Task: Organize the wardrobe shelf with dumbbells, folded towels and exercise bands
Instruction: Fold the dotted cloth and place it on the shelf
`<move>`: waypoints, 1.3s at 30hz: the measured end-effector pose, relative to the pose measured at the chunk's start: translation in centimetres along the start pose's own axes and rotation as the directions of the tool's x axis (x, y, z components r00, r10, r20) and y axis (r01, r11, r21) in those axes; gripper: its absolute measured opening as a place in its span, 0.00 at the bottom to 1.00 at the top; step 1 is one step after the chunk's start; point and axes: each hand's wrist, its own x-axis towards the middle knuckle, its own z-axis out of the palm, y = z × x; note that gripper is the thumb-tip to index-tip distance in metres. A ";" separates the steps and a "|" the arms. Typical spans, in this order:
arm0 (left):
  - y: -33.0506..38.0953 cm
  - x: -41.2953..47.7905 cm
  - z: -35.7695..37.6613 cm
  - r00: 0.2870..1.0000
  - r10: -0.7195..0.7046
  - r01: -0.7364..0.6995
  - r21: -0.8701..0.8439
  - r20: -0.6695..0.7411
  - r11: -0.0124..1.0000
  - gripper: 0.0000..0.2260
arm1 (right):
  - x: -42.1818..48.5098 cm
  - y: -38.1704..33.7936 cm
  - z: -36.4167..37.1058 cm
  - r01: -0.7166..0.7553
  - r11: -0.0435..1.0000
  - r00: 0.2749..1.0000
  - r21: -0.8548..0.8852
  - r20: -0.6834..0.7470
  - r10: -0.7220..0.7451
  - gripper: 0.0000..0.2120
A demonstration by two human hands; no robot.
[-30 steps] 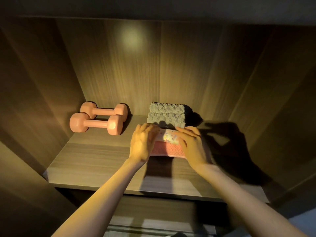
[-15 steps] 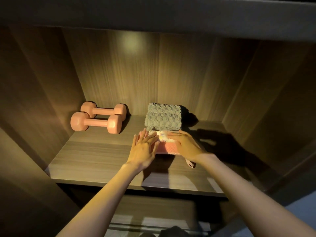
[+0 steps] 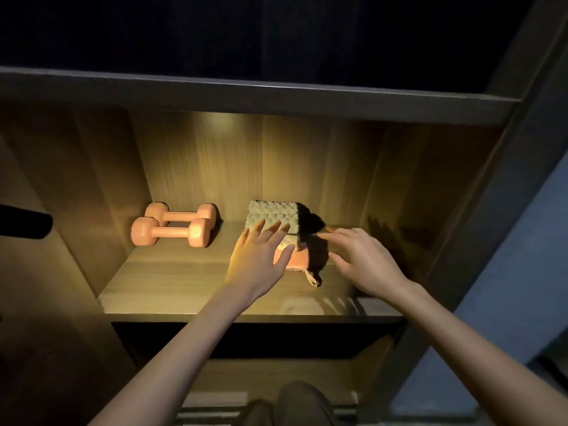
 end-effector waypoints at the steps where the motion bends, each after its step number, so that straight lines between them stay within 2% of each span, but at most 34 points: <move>1: 0.8 -0.7 -0.4 1.000 0.017 -0.017 0.013 -0.002 1.000 0.24 | -1.2 0.2 -0.4 0.030 1.000 0.999 -0.007 -0.024 -0.030 0.21; 6: 4.8 -3.5 -2.3 0.995 0.097 -0.097 0.016 -0.004 0.995 0.24 | -7.0 1.3 -1.6 0.038 0.999 0.991 -0.011 -0.125 -0.039 0.22; 13: 12.5 -4.4 -2.8 0.972 0.234 -0.235 -0.060 -0.022 0.970 0.25 | -12.7 3.6 -3.6 -0.116 0.991 0.963 -0.058 -0.253 0.098 0.22; 19: 19.8 -2.4 0.0 0.926 0.370 -0.377 -0.114 -0.078 0.919 0.24 | -15.9 9.5 -5.8 -0.270 0.962 0.917 -0.041 -0.314 0.245 0.22; 22: 23.4 -0.8 2.0 0.888 0.454 -0.459 -0.174 -0.072 0.871 0.23 | -17.0 13.2 -6.5 -0.355 0.934 0.891 -0.045 -0.320 0.323 0.21; 26: 27.9 2.1 3.3 0.853 0.522 -0.501 -0.286 -0.004 0.817 0.22 | -17.3 17.0 -8.7 -0.463 0.886 0.851 -0.030 -0.292 0.435 0.20; 32: 33.6 6.0 0.5 0.780 0.623 -0.560 -0.369 0.069 0.742 0.21 | -18.2 19.0 -15.2 -0.591 0.807 0.764 0.017 -0.309 0.566 0.19; 39: 43.5 11.3 -6.3 0.704 0.703 -0.598 -0.451 0.099 0.662 0.20 | -20.5 21.2 -27.0 -0.737 0.665 0.612 0.125 -0.295 0.734 0.18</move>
